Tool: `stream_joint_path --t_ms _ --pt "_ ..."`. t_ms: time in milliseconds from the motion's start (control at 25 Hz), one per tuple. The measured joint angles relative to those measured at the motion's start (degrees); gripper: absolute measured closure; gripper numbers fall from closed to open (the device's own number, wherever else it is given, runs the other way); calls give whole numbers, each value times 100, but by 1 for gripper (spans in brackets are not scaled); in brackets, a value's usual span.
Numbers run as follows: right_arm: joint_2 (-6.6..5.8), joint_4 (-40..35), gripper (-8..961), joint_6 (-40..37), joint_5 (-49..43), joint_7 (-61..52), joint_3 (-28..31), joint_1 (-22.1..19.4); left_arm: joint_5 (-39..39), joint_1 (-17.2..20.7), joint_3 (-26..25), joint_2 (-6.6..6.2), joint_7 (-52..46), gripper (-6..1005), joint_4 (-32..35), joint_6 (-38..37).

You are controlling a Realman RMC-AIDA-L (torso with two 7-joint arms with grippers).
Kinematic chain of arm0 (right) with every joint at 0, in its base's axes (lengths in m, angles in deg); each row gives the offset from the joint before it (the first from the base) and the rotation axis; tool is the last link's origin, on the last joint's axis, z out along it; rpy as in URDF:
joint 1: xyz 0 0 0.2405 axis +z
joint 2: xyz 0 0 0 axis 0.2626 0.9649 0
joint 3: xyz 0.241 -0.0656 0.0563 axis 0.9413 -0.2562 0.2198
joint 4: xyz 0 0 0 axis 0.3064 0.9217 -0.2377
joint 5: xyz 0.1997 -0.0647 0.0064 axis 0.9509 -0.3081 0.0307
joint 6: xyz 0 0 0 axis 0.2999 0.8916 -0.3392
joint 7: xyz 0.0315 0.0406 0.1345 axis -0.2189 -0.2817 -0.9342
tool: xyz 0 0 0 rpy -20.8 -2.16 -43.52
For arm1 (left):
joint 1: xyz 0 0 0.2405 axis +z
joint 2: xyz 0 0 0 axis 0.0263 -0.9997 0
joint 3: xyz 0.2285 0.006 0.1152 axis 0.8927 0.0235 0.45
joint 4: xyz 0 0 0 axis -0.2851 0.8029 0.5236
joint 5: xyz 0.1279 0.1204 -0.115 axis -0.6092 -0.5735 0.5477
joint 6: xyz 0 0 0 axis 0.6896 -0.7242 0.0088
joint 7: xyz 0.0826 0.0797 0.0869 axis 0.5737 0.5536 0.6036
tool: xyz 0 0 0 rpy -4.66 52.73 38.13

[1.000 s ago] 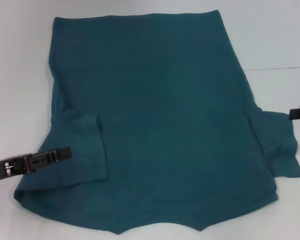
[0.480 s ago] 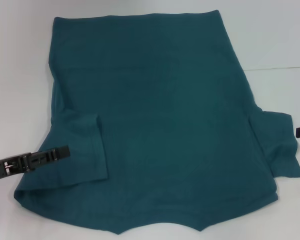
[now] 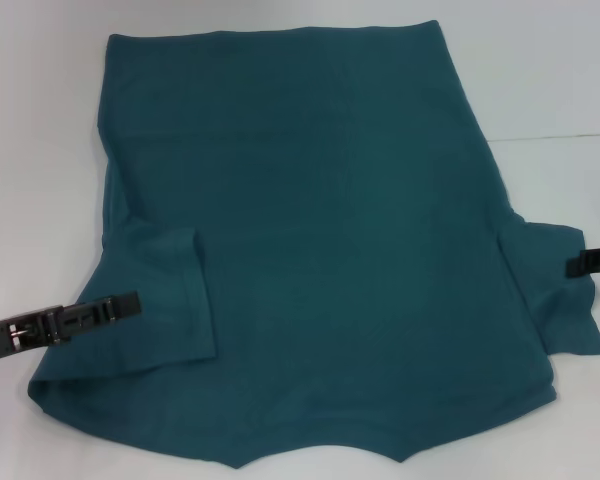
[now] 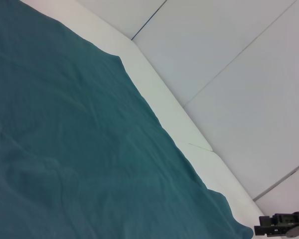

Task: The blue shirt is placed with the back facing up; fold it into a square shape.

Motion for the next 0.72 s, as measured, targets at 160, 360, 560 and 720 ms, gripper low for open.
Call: stream_joint_path --t_ms 160,360,560,720 --pt "8 188 89 182 -2 1 -35 63 0 1 0 -3 -1 405 0 -1" --pt "63 339 88 394 -5 8 -91 121 1 -8 11 -8 -5 405 0 34" --pt "137 354 88 504 -5 19 -97 173 2 -14 26 -1 -10 405 0 63" --pt "176 395 88 565 -4 72 -113 234 5 -26 13 0 -14 405 0 67"
